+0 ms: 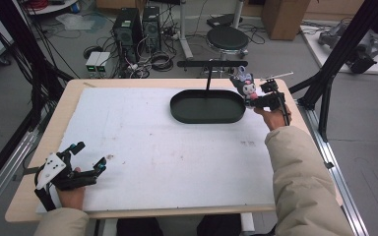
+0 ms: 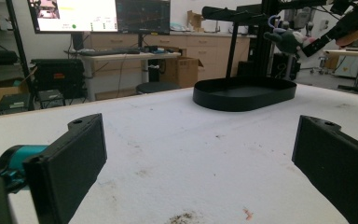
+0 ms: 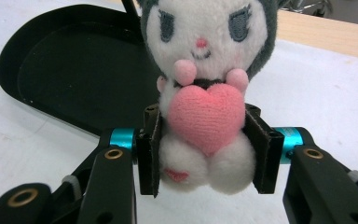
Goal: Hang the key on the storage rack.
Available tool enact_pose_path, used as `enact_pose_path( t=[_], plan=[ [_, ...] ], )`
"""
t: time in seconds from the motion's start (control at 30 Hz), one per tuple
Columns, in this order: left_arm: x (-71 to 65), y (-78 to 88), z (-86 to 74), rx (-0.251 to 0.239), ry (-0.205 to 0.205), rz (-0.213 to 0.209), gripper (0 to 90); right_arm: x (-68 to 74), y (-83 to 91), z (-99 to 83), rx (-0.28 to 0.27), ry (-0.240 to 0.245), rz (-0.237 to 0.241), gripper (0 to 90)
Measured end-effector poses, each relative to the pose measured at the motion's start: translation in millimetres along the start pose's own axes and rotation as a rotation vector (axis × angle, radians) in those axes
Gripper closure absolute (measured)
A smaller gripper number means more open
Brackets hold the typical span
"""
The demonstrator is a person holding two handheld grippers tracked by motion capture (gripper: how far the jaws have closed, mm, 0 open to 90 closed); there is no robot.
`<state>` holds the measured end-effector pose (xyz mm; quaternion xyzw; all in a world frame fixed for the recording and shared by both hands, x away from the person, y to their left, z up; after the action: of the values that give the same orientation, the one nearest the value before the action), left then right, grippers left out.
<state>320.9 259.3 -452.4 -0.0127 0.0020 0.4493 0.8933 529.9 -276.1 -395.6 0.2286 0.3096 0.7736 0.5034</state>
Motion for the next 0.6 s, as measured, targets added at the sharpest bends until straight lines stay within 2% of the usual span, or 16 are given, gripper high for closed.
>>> enact_pose_path(
  t=[0.27,0.37,0.4,0.43,0.47,0.53,0.57,0.6],
  plan=[
    [-0.3,-0.1,0.1,-0.002,0.001,-0.001,3.4,6.3,-9.7,1.6,-0.009,0.027,0.011,52.1],
    [-0.5,-0.1,0.1,-0.003,0.001,-0.002,3.4,9.0,-12.3,1.3,-0.008,0.03,0.038,47.1],
    [-0.2,-0.1,0.1,-0.002,0.0,0.0,3.3,9.9,-13.5,1.5,-0.014,0.032,0.053,40.1],
    [-0.3,-0.1,0.1,-0.002,0.001,-0.002,3.3,12.4,-14.7,1.4,-0.016,0.021,0.086,27.5],
    [-0.3,-0.1,0.2,-0.003,-0.001,-0.002,3.4,16.8,-16.6,0.1,-0.005,0.005,0.134,10.1],
    [-0.3,-0.1,0.2,-0.003,-0.001,-0.002,3.4,17.8,-16.4,-0.6,0.003,0.011,0.128,10.0],
    [-0.6,-0.1,0.1,-0.003,0.001,-0.004,3.4,18.5,-15.7,-0.9,0.004,0.028,0.122,7.8],
    [-0.3,0.1,0.1,0.0,-0.003,-0.004,3.4,19.4,-14.8,-0.8,-0.006,0.036,0.126,0.8]
  ],
)
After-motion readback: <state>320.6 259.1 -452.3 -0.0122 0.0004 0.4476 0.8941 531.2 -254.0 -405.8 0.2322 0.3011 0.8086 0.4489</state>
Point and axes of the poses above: each handheld gripper's, and its own axes: y roughly backward along the jaws, z roughly out of its top, x roughly to its left, the point moved 7 cm from there along -y, roughly forward along the jaws, and after that the axes turned 4 degrees about -z, right-handed, at the moved point
